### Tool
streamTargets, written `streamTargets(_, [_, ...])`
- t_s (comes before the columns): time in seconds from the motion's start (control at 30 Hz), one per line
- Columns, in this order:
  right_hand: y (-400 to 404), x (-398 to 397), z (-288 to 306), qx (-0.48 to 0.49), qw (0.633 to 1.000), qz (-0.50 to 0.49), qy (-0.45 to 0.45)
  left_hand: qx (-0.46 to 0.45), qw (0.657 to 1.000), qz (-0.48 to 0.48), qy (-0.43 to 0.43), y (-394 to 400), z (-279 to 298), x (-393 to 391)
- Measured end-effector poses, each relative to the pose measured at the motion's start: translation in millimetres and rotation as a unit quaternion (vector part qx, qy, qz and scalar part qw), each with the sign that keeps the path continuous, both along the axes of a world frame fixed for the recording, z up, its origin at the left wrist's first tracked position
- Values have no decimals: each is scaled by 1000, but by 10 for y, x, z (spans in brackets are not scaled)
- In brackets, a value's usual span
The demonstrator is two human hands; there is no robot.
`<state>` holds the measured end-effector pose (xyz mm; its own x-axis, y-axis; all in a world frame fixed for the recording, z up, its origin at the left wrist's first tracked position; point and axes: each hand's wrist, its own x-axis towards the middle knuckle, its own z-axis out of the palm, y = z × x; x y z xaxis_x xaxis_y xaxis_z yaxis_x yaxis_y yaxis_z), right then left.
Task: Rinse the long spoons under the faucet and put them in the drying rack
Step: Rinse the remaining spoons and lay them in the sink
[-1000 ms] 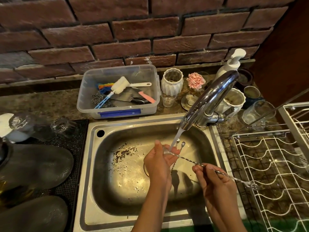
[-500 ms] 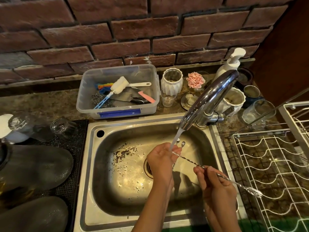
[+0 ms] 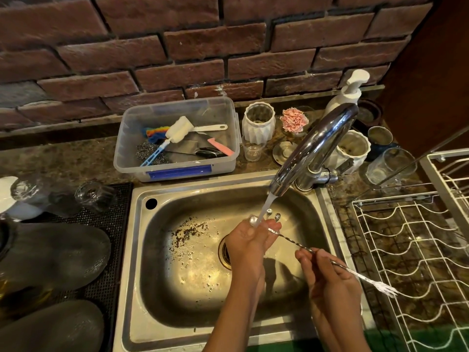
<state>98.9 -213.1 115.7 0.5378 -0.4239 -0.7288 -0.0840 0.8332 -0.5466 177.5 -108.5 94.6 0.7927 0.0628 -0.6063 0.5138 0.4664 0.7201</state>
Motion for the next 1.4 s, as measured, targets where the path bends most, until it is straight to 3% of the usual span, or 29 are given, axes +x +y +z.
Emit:
streamTargets(0.17, [-16,8,-63,-38,999,33,-16,15,998,44,48,70,8,18])
streamTargets(0.3, [36,119,-139,-75,996,51,-29,28,999,23,24,166,7,-26])
streamTargets(0.57, [569,441,-190,-57,973,218,-51,111,994,-2,13,416,46,-116])
streamTargets(0.77, [562,627,-198,-44,986,156,-37,91,988,122,36,742,61,-63])
streamTargets(0.97, [828,686,-185,-41,968,244,-35,94,989,101,44,802,35,-108])
streamTargets(1.13, [639,753,-206,-42,983,181,-4,60,986,141,60,952,-8,-43])
streamTargets(1.3, [766,679,-200,-82,959,272,-18,48,992,87,76,698,3,-76])
streamTargets(1.4, [502,745,-169,-83,976,201,4,47,991,106,67,795,19,0])
